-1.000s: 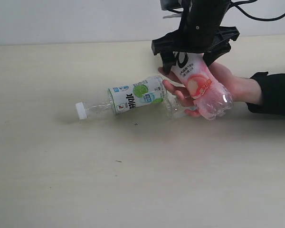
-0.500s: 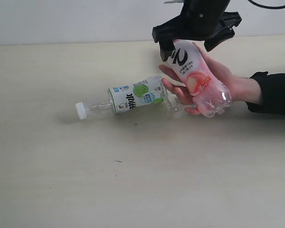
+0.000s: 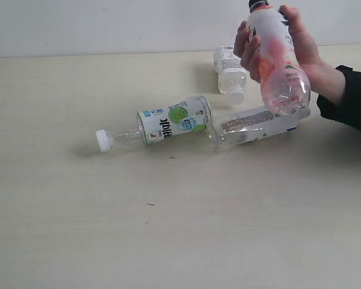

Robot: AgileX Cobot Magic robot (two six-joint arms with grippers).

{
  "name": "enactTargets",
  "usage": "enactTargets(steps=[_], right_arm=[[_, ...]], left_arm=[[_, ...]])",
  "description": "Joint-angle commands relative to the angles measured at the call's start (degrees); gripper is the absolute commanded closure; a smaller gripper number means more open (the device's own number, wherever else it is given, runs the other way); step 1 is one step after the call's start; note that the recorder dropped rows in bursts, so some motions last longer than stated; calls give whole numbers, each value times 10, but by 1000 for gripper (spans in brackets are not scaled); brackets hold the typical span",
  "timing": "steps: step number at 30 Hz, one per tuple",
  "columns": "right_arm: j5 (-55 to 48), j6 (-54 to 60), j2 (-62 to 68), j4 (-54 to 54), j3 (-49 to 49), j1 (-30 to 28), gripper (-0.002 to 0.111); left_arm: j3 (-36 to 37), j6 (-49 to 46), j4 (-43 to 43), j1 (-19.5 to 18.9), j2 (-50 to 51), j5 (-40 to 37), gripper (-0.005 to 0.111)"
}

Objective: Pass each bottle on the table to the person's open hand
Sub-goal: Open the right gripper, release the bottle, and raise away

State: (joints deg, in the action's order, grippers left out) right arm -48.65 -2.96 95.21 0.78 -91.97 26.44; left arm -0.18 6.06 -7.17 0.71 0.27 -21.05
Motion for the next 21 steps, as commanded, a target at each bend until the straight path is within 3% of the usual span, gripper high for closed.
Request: enactTargets(steps=[1,4,10,21], right_arm=[[26,25,-47,23,19,-4,94],[78,25,-81,20,79,-4,108],[193,62,-178,23,206,-4,108],[204,89,-339,-41,363,-4,108]], left_arm=[[2,1,-1,-1,-3,3,104],[2,2,-1,-1,-3,3,104],[2,2,-1,-1,-3,3,104],[2,2,-1,-1,-3,3,104]])
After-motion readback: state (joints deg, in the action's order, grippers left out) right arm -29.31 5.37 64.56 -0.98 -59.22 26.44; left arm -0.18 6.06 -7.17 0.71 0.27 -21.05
